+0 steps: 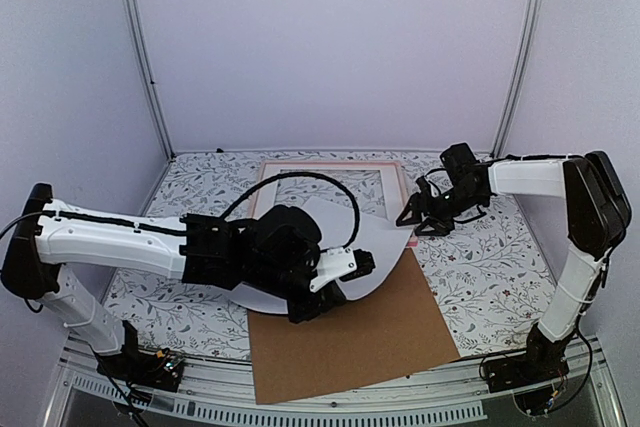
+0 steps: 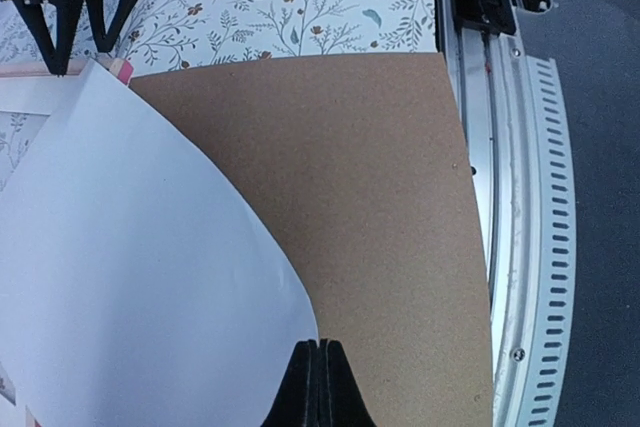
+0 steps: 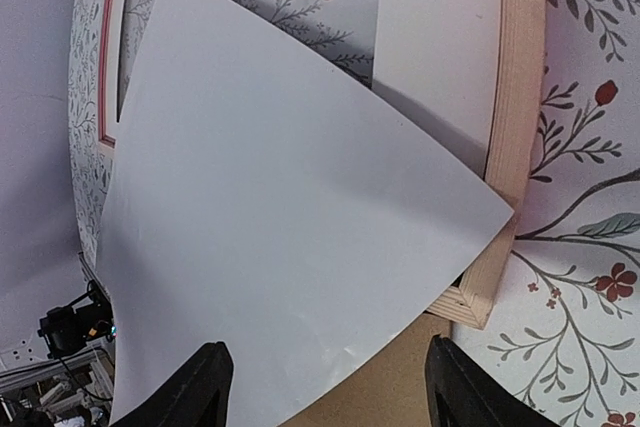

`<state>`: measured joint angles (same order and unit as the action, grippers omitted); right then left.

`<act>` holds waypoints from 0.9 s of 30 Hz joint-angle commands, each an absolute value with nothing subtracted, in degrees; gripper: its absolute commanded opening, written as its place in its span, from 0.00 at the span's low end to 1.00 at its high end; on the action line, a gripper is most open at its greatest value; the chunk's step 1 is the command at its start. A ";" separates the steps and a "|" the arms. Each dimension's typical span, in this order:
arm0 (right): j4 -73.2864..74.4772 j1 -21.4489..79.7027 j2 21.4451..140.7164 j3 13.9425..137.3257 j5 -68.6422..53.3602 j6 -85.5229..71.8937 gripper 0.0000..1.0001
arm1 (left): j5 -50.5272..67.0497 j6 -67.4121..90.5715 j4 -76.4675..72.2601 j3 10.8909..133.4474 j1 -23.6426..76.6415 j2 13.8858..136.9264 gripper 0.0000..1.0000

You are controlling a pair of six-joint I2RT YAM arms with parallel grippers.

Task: Put the photo into the frame
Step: Turn over the photo.

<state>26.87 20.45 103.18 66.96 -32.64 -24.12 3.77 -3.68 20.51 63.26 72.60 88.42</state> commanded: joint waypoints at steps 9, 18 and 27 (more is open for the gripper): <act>31.23 20.43 106.91 72.46 -28.48 -10.83 0.67 | 6.02 -8.03 25.30 58.33 74.35 83.40 0.00; 33.50 21.05 111.10 75.72 -31.32 -5.67 0.67 | 6.06 -15.16 26.37 55.55 76.24 82.61 0.02; 34.98 21.81 112.96 77.86 -32.25 -2.79 0.67 | 6.06 -20.59 24.17 54.40 77.52 83.48 0.03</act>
